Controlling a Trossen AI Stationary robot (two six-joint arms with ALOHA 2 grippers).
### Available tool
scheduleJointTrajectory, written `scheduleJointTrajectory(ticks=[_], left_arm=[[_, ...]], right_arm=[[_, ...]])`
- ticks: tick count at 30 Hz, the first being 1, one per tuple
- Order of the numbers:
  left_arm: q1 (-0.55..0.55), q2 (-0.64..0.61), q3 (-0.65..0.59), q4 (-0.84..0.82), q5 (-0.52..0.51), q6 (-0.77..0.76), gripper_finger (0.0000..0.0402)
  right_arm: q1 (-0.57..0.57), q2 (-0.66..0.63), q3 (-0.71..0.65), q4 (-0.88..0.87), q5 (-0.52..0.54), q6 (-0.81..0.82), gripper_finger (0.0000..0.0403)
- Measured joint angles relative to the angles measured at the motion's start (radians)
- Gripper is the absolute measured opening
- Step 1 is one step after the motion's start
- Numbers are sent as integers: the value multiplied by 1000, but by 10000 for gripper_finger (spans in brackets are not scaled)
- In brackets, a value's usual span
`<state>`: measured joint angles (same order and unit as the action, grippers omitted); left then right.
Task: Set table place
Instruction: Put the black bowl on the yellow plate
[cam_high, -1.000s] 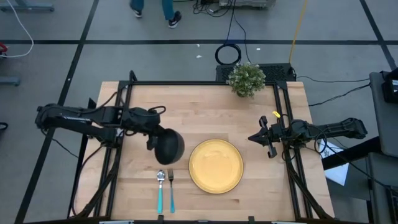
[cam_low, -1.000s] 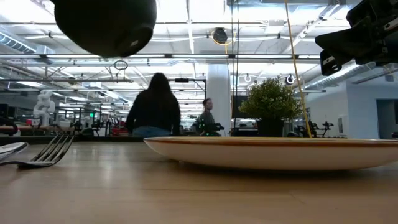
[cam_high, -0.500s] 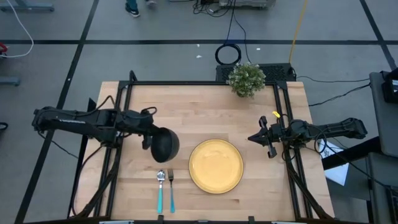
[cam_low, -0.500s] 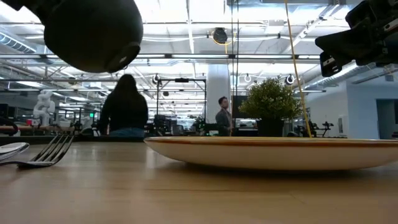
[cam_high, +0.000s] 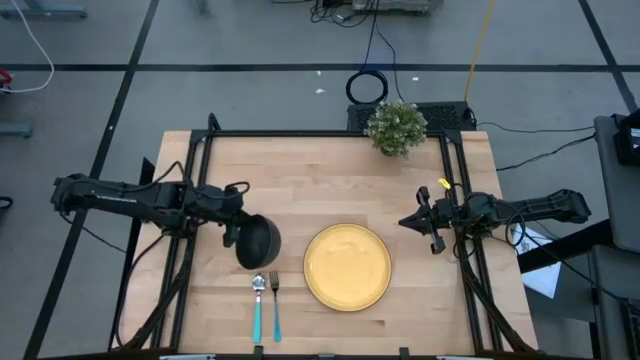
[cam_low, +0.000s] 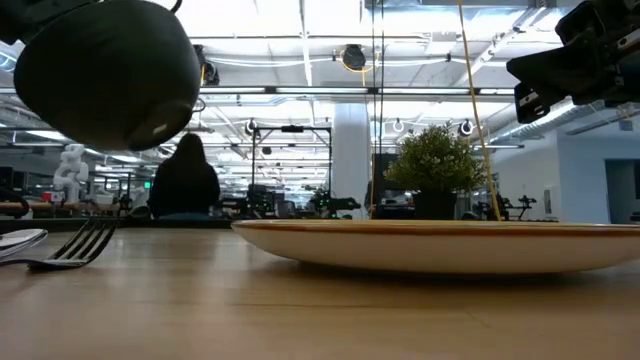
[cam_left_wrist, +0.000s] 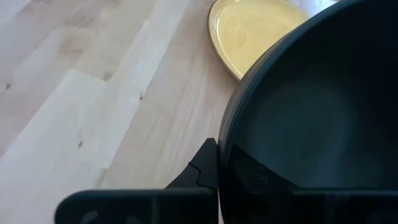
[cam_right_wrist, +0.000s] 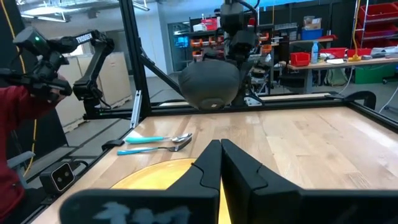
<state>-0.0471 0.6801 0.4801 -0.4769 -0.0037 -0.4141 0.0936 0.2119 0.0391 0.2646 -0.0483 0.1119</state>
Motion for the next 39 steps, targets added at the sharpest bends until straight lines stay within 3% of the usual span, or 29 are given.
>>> scheduleJointTrajectory(ticks=[17, 27, 39], left_arm=[[-5, 13, 0, 33, 6, -5, 4], [-27, 164, 2, 469, 177, 214, 4], [15, 351, 28, 628, 219, 233, 4]], right_arm=[[0, 0, 0, 2, 0, 0, 0], [0, 0, 0, 8, 0, -3, 0], [0, 1, 0, 8, 0, -12, 0]])
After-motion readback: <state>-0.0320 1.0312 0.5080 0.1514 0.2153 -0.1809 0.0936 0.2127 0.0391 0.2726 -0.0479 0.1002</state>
